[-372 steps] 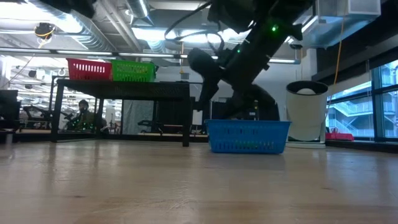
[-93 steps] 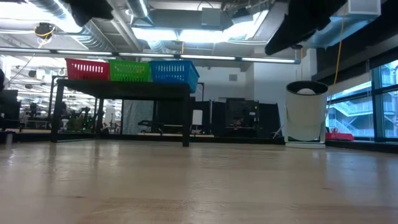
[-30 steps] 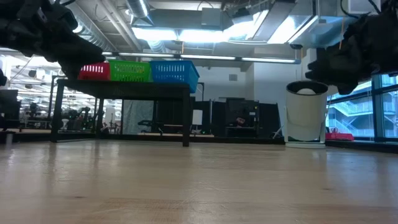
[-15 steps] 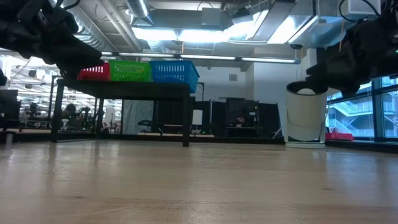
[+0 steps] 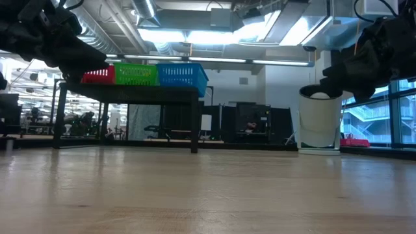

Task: Pick & Place Office Desk Supplies
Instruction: Return to Home Position

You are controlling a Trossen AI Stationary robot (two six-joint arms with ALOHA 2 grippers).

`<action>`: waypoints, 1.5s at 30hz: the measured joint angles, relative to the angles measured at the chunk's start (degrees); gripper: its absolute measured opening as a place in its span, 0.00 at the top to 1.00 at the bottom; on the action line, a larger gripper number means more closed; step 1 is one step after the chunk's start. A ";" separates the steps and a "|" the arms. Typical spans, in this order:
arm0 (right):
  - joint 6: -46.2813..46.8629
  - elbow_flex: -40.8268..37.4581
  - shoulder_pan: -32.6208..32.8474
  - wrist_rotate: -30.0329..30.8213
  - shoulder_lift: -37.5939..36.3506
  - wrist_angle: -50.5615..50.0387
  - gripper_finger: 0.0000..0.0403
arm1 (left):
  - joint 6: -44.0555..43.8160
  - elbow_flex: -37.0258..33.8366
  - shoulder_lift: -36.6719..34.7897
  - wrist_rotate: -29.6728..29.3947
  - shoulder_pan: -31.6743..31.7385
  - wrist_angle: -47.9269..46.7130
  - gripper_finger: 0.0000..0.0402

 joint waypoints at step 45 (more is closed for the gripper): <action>0.09 0.02 0.00 0.04 0.02 0.00 0.57 | 0.01 0.00 0.00 -0.07 0.00 -0.01 0.75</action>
